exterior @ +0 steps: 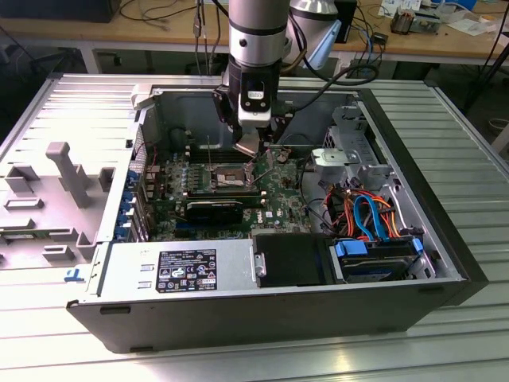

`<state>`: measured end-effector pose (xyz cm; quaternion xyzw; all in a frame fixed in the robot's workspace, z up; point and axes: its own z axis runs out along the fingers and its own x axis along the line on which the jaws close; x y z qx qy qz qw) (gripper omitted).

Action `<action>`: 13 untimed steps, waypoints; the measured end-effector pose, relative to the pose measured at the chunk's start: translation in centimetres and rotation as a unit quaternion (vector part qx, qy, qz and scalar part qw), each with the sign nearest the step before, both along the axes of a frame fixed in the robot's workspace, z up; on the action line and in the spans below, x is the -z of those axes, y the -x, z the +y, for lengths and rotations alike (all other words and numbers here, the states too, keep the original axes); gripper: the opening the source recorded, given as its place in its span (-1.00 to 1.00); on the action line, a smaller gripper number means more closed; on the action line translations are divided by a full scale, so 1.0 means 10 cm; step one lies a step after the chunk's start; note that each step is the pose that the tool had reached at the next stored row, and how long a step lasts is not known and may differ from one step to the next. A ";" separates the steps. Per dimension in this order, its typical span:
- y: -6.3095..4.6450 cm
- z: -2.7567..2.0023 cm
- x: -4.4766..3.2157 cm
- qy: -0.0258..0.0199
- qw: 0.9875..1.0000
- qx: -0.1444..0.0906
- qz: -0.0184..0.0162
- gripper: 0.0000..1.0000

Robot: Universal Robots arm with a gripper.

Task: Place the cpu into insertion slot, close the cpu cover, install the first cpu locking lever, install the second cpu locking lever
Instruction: 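Place the cpu into insertion slot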

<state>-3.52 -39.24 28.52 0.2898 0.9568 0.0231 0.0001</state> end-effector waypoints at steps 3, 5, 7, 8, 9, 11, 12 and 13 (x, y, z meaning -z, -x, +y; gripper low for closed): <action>0.00 0.000 0.002 0.000 1.000 0.001 0.000 0.09; 0.00 0.000 0.002 0.000 1.000 0.002 0.000 0.09; 0.00 0.000 0.004 0.000 1.000 0.003 0.000 0.09; 0.00 0.000 0.004 0.000 1.000 0.004 0.000 0.09; 0.00 0.000 0.004 0.000 1.000 0.004 0.000 0.09; 0.00 0.000 0.005 0.000 1.000 0.006 0.000 0.09; 0.00 0.000 0.005 0.000 1.000 0.006 0.000 0.09; 0.00 0.000 0.006 0.000 1.000 0.006 0.000 0.09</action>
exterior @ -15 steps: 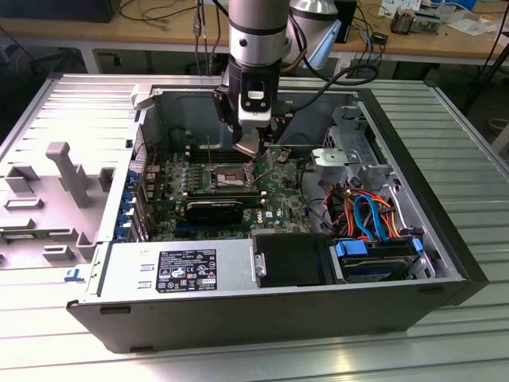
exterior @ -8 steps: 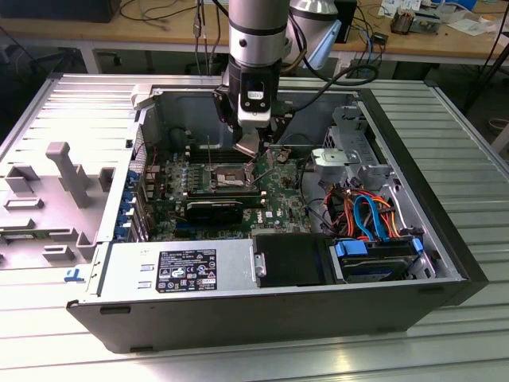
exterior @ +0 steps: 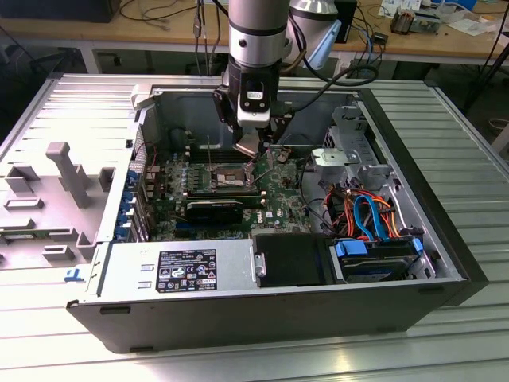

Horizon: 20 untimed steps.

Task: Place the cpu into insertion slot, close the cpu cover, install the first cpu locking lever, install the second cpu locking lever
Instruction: 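Place the cpu into insertion slot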

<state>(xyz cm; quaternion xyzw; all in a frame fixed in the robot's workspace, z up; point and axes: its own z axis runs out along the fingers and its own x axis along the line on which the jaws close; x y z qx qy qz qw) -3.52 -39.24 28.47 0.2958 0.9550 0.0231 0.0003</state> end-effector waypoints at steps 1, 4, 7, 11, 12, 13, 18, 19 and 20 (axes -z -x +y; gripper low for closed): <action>0.00 0.000 0.000 0.000 1.000 0.000 0.000 0.09; 0.00 0.000 0.001 0.000 1.000 0.002 0.000 0.09; 0.00 0.000 0.024 0.000 1.000 0.009 0.000 0.09; 0.00 0.000 0.036 0.000 1.000 0.010 0.000 0.09; 0.00 0.000 0.036 0.000 1.000 0.010 0.000 0.09; 0.00 0.000 0.036 0.000 1.000 0.010 0.000 0.09; 0.00 0.000 0.036 0.000 1.000 0.013 0.000 0.09; 0.00 0.000 0.036 0.000 1.000 0.013 0.000 0.09; 0.00 0.000 0.036 0.000 1.000 0.015 0.000 0.09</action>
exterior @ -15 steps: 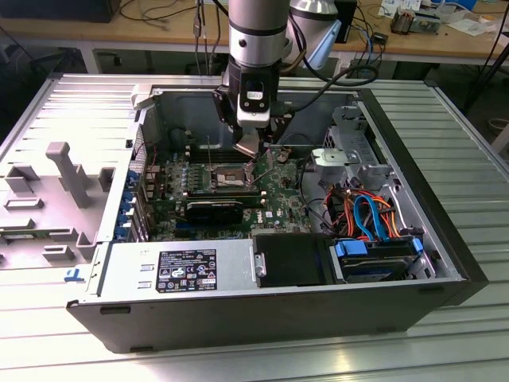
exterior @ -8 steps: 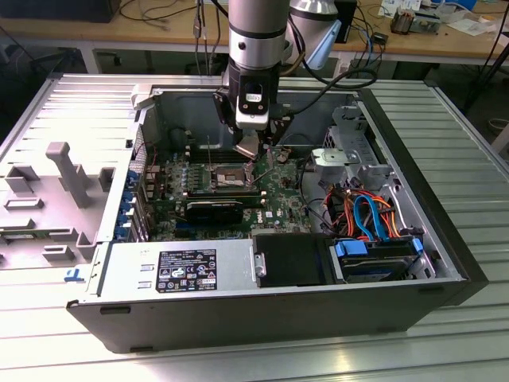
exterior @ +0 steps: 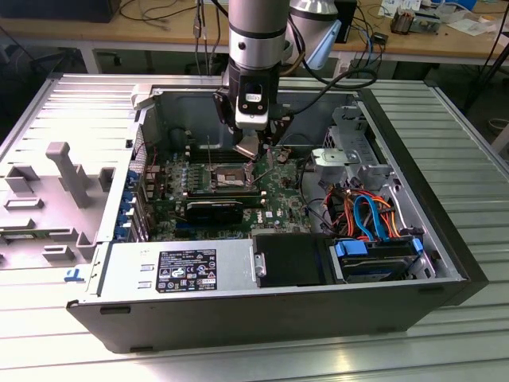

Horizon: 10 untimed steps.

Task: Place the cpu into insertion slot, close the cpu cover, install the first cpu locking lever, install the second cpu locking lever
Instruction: 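Place the cpu into insertion slot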

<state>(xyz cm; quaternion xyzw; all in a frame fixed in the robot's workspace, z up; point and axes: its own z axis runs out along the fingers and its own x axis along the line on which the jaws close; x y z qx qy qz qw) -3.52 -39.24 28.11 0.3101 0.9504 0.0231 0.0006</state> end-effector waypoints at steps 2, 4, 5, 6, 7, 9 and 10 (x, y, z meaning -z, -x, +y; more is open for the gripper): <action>0.00 0.000 0.000 0.000 1.000 0.002 0.000 0.09; 0.00 0.000 0.000 0.000 1.000 0.005 0.000 0.09; 0.00 0.000 0.001 0.000 1.000 0.006 0.000 0.09; 0.00 0.000 0.001 0.000 1.000 0.008 0.000 0.09; 0.00 0.000 0.001 0.000 1.000 0.009 0.000 0.09; 0.00 0.000 0.001 0.000 1.000 0.012 0.000 0.09; 0.00 0.000 0.001 0.000 1.000 0.013 0.000 0.09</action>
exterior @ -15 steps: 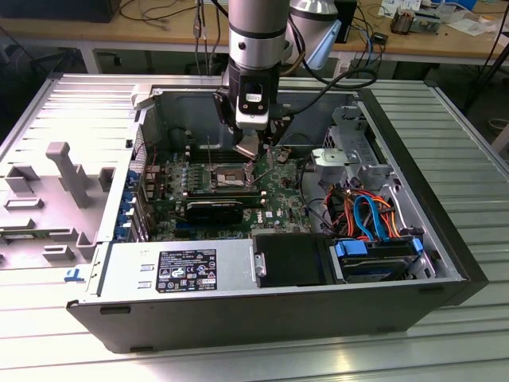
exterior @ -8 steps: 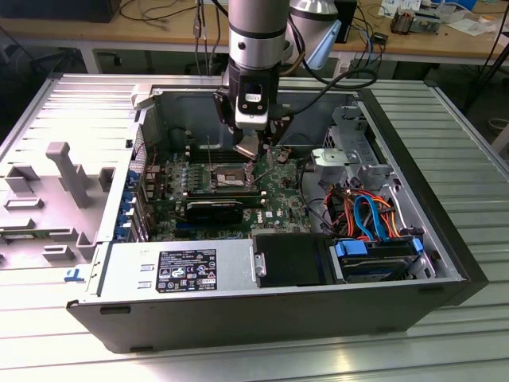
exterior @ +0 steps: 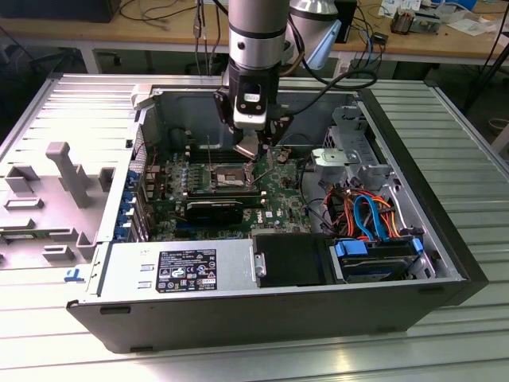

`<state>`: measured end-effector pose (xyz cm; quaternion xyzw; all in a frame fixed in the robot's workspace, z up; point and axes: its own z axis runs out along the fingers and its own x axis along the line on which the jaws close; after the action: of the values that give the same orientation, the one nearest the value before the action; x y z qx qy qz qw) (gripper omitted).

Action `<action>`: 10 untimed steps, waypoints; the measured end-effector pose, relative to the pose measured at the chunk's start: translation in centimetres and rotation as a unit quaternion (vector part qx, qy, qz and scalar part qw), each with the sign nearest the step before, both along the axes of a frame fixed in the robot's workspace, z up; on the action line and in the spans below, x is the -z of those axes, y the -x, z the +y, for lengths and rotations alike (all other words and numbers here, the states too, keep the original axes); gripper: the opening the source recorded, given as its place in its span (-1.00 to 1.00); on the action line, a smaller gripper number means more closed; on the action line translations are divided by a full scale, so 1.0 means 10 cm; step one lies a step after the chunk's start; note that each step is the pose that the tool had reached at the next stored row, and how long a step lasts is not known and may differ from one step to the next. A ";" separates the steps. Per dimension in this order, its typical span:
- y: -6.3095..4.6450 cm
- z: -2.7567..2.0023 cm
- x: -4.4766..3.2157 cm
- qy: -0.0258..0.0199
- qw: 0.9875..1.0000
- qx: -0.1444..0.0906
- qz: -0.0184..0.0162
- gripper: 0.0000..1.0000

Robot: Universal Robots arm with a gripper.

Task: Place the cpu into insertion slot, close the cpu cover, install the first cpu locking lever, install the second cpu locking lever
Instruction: 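Place the cpu into insertion slot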

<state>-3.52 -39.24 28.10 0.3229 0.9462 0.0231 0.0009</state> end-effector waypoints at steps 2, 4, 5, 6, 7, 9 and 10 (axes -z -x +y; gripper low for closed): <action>0.00 0.000 0.000 0.000 1.000 0.003 0.000 0.09; 0.00 0.001 -0.001 0.000 1.000 0.007 0.000 0.09; 0.00 0.000 -0.003 0.000 1.000 0.013 0.000 0.09; 0.00 0.000 -0.003 0.000 1.000 0.017 0.000 0.09; 0.00 0.000 -0.003 0.000 1.000 0.020 0.000 0.09; 0.00 0.000 -0.003 0.000 1.000 0.025 0.000 0.09; 0.00 0.000 -0.003 0.000 1.000 0.026 0.000 0.09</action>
<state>-3.52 -39.24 28.13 0.3477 0.9373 0.0231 0.0015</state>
